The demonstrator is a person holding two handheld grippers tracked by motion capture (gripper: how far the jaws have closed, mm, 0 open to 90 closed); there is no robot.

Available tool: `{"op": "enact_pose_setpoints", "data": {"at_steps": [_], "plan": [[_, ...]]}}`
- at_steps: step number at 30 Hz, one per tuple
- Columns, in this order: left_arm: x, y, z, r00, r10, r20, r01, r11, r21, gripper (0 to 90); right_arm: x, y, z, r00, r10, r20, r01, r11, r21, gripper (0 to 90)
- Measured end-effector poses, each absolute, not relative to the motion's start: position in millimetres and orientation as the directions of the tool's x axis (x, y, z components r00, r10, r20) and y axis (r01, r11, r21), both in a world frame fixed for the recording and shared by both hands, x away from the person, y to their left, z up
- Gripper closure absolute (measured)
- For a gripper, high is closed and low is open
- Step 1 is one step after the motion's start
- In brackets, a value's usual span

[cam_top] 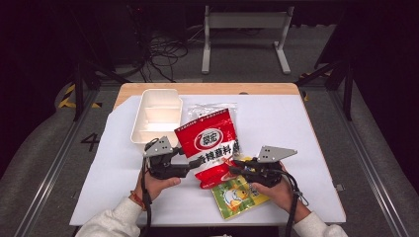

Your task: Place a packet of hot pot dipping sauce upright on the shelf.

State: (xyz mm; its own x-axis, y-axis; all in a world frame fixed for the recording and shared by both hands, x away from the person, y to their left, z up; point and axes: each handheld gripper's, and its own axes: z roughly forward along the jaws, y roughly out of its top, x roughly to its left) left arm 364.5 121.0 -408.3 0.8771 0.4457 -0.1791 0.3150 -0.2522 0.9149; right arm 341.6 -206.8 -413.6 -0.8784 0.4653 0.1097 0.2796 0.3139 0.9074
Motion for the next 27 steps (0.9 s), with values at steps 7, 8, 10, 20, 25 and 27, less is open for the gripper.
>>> {"op": "enact_pose_setpoints", "data": {"at_steps": [7,8,10,20,25,27], "plan": [[366,107,-404,0.906,0.405,-0.121,0.255,-0.297,0.920,74.2,340,-200,-414,-0.885,0.454,0.104,0.268,0.314,0.911,75.5],[365,105,-404,0.906,0.407,-0.114,0.251,-0.301,0.920,75.5,339,-198,-414,-0.887,0.452,0.098,0.262,0.317,0.911,75.5],[364,104,-402,0.907,0.414,-0.082,0.222,-0.304,0.926,83.0,337,-195,-413,-0.890,0.447,0.090,0.254,0.323,0.912,75.5],[365,111,-396,0.900,0.432,-0.058,0.194,-0.278,0.941,90.0,336,-193,-414,-0.881,0.465,0.083,0.253,0.318,0.914,74.7],[365,113,-394,0.898,0.436,-0.061,0.193,-0.264,0.945,90.0,336,-191,-415,-0.877,0.475,0.074,0.252,0.324,0.912,72.2],[365,113,-392,0.900,0.432,-0.055,0.186,-0.268,0.945,90.0,337,-191,-416,-0.872,0.482,0.081,0.267,0.330,0.906,70.6]]}}
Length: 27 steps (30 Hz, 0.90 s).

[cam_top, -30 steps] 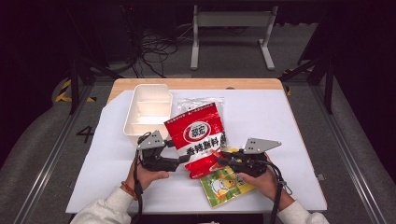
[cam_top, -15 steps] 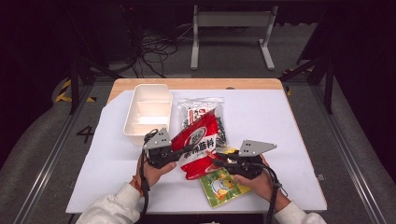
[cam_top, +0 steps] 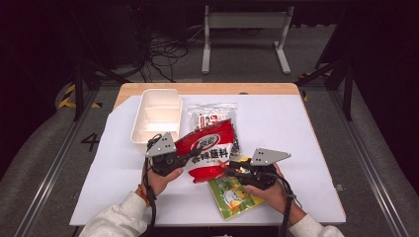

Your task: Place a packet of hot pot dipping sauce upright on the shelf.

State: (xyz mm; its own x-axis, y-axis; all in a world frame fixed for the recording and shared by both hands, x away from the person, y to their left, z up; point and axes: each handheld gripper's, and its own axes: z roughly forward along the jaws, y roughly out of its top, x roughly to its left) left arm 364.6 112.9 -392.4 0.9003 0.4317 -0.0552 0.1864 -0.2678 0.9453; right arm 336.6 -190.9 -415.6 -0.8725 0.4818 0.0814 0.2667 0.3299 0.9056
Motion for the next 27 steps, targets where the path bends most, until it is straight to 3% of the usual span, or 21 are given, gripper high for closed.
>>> {"op": "enact_pose_setpoints", "data": {"at_steps": [6,12,19,27], "plan": [[365,112,-392,0.900,0.433,-0.042,0.179,-0.281,0.943,90.0,336,-193,-413,-0.862,0.500,0.084,0.272,0.316,0.909,69.3],[365,114,-389,0.902,0.431,-0.025,0.164,-0.288,0.943,90.0,332,-204,-408,-0.854,0.514,0.081,0.280,0.323,0.904,57.1],[365,119,-383,0.897,0.441,-0.028,0.161,-0.268,0.950,90.0,316,-227,-398,-0.818,0.575,0.003,0.249,0.350,0.903,44.7],[366,122,-375,0.899,0.438,-0.010,0.139,-0.265,0.954,90.0,314,-263,-396,-0.742,0.671,0.008,0.286,0.305,0.908,40.4]]}}
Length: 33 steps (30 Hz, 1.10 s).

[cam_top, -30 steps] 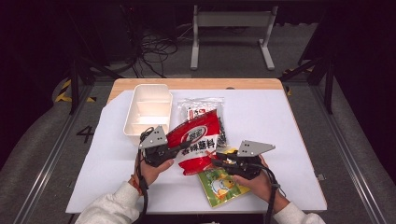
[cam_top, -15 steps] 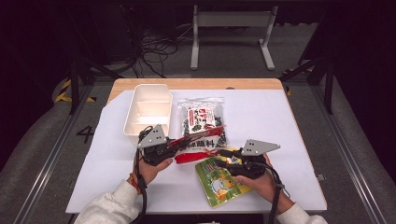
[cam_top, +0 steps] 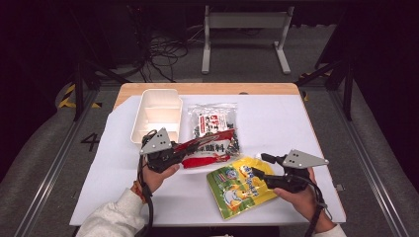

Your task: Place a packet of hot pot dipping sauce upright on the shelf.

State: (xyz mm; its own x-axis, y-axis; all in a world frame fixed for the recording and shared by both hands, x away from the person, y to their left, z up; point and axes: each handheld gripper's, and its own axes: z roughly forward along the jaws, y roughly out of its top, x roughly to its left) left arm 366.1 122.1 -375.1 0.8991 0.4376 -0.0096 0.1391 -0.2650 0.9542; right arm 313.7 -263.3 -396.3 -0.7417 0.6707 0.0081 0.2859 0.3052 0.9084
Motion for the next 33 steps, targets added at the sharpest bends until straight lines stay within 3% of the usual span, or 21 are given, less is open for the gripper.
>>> {"op": "enact_pose_setpoints", "data": {"at_steps": [15,33], "plan": [[384,153,-338,0.874,0.486,0.012,0.088,-0.181,0.980,90.0,318,-315,-413,-0.583,0.812,0.033,0.399,0.251,0.882,36.5],[437,196,-312,0.804,0.592,0.050,0.079,-0.190,0.979,90.0,317,-314,-423,-0.571,0.820,0.040,0.433,0.259,0.863,35.2]]}}
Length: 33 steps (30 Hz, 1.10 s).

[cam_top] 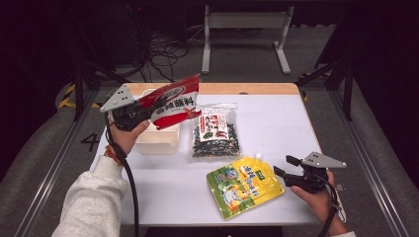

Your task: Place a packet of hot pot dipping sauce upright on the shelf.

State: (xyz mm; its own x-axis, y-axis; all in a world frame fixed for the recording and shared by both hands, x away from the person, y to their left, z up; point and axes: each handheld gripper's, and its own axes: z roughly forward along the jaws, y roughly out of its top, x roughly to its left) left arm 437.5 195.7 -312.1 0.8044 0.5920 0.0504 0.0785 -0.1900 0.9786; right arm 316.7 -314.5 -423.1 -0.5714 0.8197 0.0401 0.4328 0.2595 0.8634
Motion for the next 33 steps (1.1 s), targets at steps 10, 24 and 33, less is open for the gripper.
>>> {"op": "enact_pose_setpoints", "data": {"at_steps": [10,24,33], "plan": [[471,207,-311,0.778,0.622,0.085,0.080,-0.233,0.969,90.0,319,-312,-428,-0.572,0.819,0.048,0.449,0.264,0.854,34.7],[524,221,-325,0.742,0.661,0.116,0.101,-0.281,0.954,90.0,319,-316,-436,-0.555,0.829,0.068,0.479,0.252,0.841,33.9],[546,220,-339,0.732,0.667,0.141,0.116,-0.327,0.938,90.0,314,-318,-438,-0.540,0.838,0.075,0.491,0.241,0.837,33.4]]}}
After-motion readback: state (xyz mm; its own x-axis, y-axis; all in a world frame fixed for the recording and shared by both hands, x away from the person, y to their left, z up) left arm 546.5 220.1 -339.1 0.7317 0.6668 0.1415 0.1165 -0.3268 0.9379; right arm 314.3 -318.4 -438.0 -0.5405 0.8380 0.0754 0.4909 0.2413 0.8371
